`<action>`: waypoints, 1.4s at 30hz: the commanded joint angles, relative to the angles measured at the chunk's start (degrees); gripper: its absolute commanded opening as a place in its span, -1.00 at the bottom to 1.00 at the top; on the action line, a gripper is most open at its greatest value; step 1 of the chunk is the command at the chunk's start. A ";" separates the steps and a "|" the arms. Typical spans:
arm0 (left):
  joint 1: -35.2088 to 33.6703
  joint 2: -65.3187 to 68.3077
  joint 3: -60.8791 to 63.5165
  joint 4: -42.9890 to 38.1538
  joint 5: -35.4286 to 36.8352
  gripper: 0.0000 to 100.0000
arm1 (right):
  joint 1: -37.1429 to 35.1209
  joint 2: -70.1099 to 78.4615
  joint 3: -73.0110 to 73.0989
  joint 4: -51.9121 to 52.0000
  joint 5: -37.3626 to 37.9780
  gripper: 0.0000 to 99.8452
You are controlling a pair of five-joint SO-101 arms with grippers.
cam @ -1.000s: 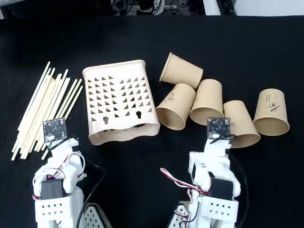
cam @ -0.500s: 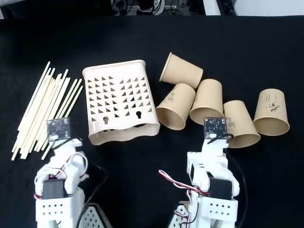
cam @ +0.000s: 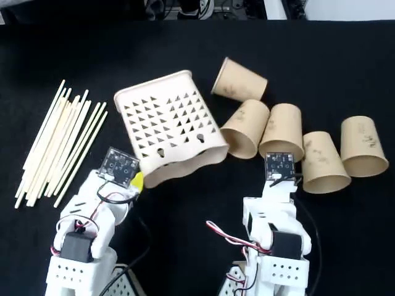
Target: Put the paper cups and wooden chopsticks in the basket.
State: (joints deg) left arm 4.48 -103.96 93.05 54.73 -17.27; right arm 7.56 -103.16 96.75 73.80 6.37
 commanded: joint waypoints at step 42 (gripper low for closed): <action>-4.79 49.41 -14.11 -35.52 17.49 -0.80 | -0.18 -3.82 -0.22 0.18 0.00 -0.97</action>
State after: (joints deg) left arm -0.09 -47.87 75.74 26.95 -0.84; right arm 7.56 -103.16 96.75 73.80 6.37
